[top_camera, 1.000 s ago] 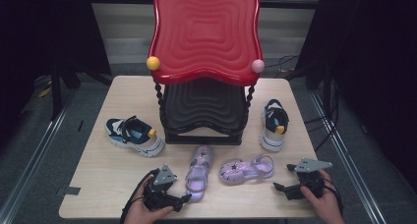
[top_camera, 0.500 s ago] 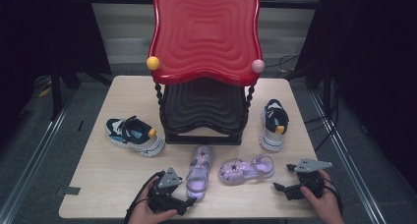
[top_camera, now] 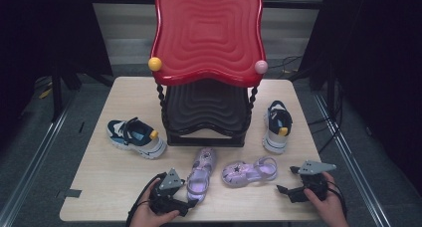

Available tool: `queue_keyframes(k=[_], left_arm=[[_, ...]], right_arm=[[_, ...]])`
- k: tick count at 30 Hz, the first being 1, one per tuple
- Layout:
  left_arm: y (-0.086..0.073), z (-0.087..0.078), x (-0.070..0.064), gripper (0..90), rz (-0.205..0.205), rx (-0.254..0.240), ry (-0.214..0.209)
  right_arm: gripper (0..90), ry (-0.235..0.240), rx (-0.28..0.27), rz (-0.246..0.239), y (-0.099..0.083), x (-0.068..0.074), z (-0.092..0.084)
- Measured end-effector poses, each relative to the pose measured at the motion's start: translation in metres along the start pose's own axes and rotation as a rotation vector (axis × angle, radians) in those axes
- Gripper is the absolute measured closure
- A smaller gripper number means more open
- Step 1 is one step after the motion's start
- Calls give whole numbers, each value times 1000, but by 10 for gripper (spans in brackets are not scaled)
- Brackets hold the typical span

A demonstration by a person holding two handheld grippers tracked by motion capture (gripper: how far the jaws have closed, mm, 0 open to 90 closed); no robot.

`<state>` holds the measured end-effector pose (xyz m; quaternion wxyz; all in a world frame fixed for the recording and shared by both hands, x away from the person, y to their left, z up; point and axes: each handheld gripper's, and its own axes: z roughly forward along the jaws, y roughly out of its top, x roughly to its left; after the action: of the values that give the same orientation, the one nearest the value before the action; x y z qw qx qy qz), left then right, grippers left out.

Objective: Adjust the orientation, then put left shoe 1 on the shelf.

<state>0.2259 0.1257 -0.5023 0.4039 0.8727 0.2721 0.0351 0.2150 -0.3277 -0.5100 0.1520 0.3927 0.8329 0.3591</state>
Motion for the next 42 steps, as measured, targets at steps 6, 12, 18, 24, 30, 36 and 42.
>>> queue_keyframes(k=[6, 12, 18, 24, 30, 36, 42], left_arm=[[-4, -6, 6, 206, -19, -1, 19], [-8, -12, 12, 203, -31, -4, 35], [-11, -18, 18, 206, -25, -7, 62], [-15, -23, 25, 239, -35, -22, 69], [-18, -28, 31, 270, -55, -29, 81], [-20, -29, 27, 227, 4, -20, 78], [-14, -25, 25, 188, 2, -39, 85]], right_arm=[[113, 0, 0, 0, 0, 0, 0], [113, 0, 0, -1, 0, 0, 0], [113, 2, -1, -1, 0, 0, 0], [113, 1, 0, -1, 0, 0, 0], [113, 1, 0, -1, 0, 0, 0], [113, 2, 0, -1, 0, 0, 0], [113, 1, 0, -2, 0, 0, 0]])
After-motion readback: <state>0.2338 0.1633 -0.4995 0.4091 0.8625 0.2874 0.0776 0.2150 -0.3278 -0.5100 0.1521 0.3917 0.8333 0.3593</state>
